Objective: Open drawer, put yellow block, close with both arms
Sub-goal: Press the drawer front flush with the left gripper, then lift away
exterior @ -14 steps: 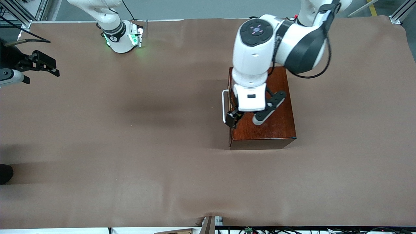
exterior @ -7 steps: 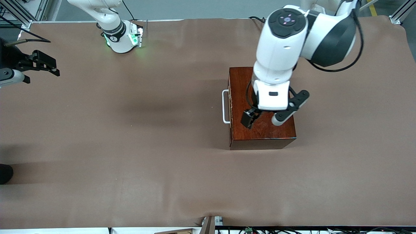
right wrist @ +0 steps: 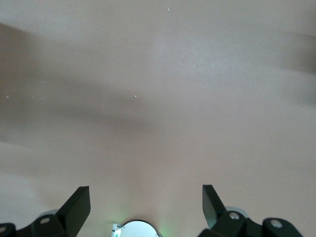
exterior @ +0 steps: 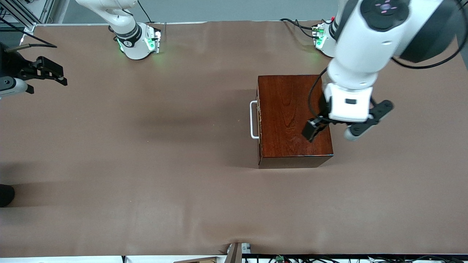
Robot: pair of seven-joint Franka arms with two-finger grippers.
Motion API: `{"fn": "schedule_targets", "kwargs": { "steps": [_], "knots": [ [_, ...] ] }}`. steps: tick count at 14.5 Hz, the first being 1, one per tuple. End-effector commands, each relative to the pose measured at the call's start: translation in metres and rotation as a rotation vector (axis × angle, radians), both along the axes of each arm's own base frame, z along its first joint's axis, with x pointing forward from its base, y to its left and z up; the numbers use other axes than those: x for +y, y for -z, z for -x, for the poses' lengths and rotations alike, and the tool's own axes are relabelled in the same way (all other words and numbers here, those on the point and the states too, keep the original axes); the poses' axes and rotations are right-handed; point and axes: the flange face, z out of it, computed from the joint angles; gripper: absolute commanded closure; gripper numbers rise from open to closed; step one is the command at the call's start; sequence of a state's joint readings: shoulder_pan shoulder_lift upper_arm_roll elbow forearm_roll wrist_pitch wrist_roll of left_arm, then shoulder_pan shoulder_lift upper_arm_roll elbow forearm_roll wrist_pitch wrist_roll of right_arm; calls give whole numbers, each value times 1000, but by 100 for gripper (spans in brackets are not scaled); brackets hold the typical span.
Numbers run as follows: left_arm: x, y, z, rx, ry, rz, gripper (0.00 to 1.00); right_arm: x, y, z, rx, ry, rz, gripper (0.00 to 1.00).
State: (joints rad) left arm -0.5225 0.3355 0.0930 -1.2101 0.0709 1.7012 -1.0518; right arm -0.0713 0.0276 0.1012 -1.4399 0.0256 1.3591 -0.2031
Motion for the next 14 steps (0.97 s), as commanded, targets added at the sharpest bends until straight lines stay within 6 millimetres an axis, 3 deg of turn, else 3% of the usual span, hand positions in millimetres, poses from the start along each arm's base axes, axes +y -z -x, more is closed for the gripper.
{"fn": "schedule_targets", "kwargs": {
  "steps": [1,5,14],
  "knots": [
    [31,-13,7,29,44,8,0,0,-3,11,-4,14,8,0],
    [68,-29,9,45,75,-3,0,-1,-3,11,-4,15,8,0],
    [159,-41,2,99,151,-20,0,-1,-3,11,-2,17,8,0]
  ]
}}
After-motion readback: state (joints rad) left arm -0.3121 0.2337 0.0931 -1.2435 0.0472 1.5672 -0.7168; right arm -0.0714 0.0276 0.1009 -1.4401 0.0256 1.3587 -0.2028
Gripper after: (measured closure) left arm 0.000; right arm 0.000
